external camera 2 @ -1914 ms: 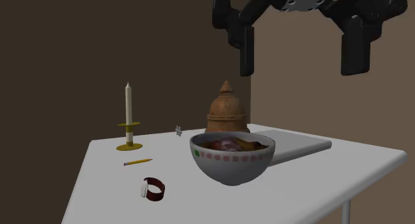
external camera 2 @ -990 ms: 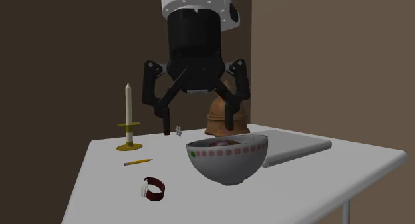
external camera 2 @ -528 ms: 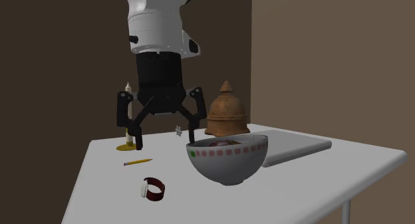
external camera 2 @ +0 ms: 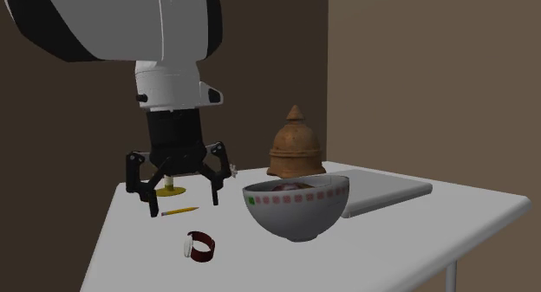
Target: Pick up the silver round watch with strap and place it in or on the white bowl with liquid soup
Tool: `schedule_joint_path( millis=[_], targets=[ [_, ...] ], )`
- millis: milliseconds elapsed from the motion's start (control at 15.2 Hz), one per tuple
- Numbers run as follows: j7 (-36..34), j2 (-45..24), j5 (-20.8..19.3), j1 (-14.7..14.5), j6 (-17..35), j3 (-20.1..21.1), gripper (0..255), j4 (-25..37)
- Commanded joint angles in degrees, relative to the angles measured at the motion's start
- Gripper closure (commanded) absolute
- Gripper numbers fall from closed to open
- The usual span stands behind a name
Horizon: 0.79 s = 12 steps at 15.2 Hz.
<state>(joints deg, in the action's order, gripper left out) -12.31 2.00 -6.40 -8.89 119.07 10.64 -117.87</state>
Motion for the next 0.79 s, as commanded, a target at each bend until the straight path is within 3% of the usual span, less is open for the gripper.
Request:
schedule_joint_path(
  millis=[0, 330, 726],
  targets=[
    [-0.4, -1.1, -0.4, -0.1, 1.2, 0.2, 0, 0.0],
    [-0.9, -2.9, -1.1, 0.0, 5.2, 0.0, 0, -2.3],
    [-0.9, -2.9, -1.1, 0.0, 5.2, 0.0, 0, -2.3]
  ],
)
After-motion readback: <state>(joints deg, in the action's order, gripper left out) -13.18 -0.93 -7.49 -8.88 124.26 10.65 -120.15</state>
